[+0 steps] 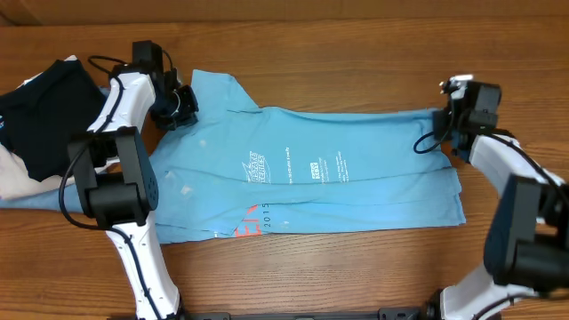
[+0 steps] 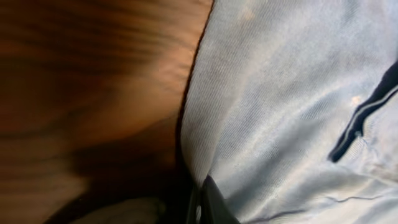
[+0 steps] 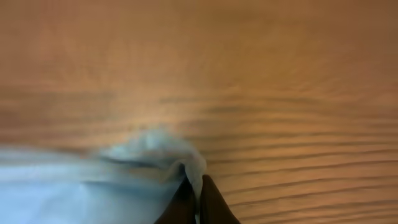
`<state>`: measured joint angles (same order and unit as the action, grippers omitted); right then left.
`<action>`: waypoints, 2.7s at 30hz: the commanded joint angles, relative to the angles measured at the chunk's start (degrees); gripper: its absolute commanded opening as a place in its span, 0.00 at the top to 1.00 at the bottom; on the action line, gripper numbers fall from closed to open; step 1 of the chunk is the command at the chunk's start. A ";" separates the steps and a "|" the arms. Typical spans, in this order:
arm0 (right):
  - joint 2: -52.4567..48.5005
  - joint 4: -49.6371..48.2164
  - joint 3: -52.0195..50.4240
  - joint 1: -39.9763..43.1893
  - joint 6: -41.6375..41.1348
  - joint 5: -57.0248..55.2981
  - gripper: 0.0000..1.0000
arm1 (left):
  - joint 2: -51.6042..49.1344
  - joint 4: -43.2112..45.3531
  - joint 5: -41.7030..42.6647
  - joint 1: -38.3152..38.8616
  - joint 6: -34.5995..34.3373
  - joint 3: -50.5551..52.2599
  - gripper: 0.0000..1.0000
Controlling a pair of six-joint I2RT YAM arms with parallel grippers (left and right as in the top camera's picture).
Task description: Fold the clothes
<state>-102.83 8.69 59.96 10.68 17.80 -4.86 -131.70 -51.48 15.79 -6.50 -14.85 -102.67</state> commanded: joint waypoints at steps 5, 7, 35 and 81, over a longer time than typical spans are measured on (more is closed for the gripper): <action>9.09 3.74 0.94 -0.46 -1.86 -0.17 0.96 | 12.33 -2.21 -2.27 -2.38 0.70 -0.37 0.96; 9.81 5.73 0.94 -0.46 -2.56 0.09 0.96 | 14.38 -3.37 -2.27 -2.38 0.68 -0.37 0.96; 12.35 41.20 0.94 1.77 -32.61 -1.09 0.96 | 18.49 -32.50 -13.90 -2.38 -0.66 1.68 0.96; 12.33 45.90 0.74 9.27 -39.89 4.98 0.96 | 38.93 -24.04 -10.45 -2.10 -0.22 36.98 0.94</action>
<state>-92.29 54.89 60.07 19.77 -22.04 -0.19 -93.38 -76.82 5.32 -8.71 -14.92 -68.53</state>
